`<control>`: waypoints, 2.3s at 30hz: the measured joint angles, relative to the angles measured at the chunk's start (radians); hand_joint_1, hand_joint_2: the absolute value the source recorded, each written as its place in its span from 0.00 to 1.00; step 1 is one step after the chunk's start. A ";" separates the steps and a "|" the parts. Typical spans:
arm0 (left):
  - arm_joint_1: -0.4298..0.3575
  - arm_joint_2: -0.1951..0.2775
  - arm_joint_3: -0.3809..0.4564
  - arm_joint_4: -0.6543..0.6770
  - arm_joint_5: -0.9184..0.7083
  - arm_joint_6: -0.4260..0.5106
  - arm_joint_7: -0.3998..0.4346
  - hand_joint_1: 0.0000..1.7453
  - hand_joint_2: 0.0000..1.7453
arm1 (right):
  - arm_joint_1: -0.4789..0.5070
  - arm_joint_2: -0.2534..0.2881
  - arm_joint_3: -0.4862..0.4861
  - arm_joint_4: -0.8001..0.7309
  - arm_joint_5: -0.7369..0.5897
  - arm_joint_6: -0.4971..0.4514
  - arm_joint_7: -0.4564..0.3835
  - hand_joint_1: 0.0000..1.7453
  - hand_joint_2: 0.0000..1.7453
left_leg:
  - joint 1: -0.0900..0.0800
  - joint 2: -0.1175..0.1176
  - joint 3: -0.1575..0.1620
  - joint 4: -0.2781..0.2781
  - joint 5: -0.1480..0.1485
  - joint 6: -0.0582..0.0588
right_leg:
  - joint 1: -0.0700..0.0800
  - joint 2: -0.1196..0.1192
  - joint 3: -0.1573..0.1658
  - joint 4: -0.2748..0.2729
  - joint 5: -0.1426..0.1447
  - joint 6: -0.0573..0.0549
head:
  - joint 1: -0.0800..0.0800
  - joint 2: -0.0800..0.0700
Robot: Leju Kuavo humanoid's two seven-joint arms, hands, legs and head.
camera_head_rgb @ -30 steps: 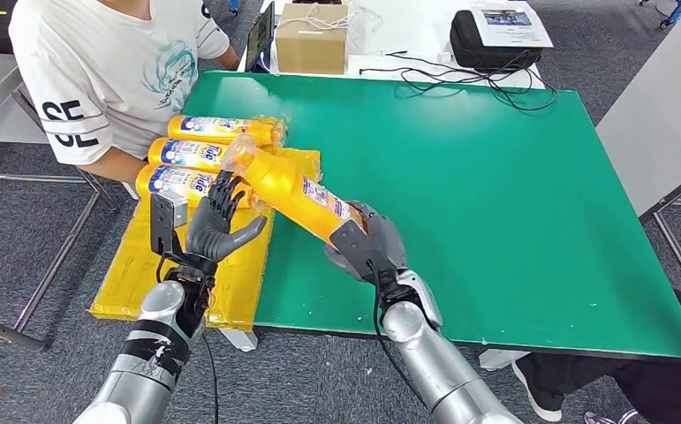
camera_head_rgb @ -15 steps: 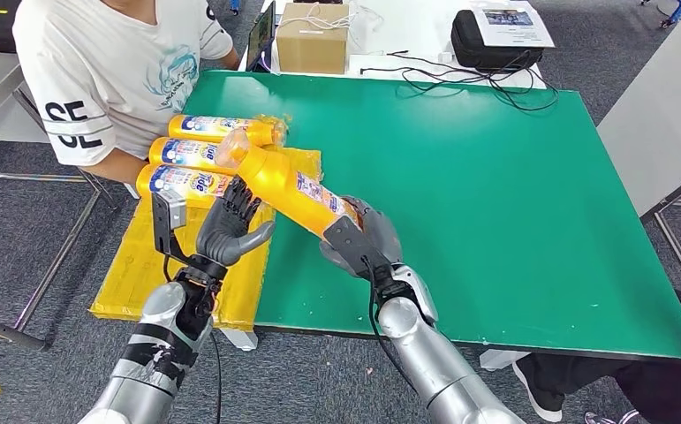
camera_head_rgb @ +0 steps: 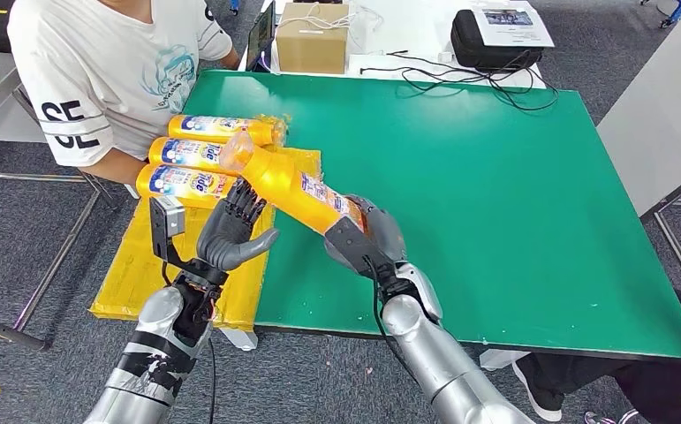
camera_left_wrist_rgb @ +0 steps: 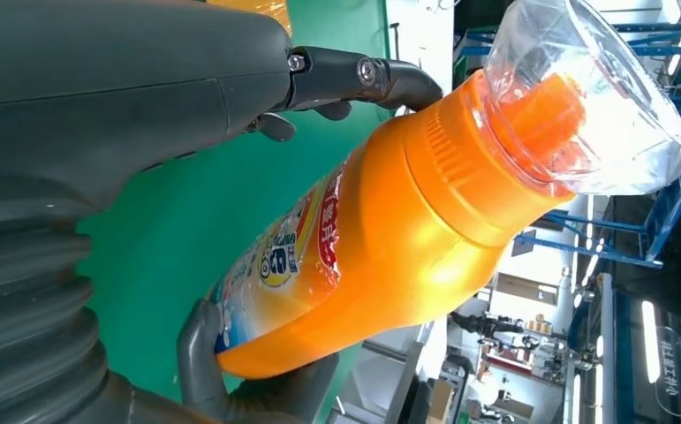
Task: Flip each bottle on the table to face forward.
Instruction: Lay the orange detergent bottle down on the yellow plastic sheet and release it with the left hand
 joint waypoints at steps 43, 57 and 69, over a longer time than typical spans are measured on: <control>-0.100 -0.003 -0.011 0.109 0.029 0.002 0.001 0.99 1.00 | -0.135 0.140 0.199 0.216 -0.059 0.033 0.042 1.00 1.00 | 0.000 0.000 -0.001 0.000 0.001 0.000 | 0.000 -0.001 -0.001 0.000 0.000 0.000 | 0.000 0.000; -0.100 -0.007 -0.002 0.110 0.021 0.019 -0.015 1.00 1.00 | -0.135 0.145 0.211 0.215 -0.086 0.019 0.030 0.00 1.00 | 0.000 0.000 -0.001 0.000 0.001 0.000 | 0.000 -0.001 -0.001 0.000 0.000 0.000 | 0.000 0.000; -0.099 -0.013 0.036 0.152 -0.063 0.127 -0.053 1.00 1.00 | -0.127 0.146 0.161 0.143 -0.152 0.021 -0.014 0.00 1.00 | 0.000 0.000 -0.001 0.000 0.001 0.000 | 0.000 -0.001 -0.001 0.000 0.000 0.000 | 0.000 0.000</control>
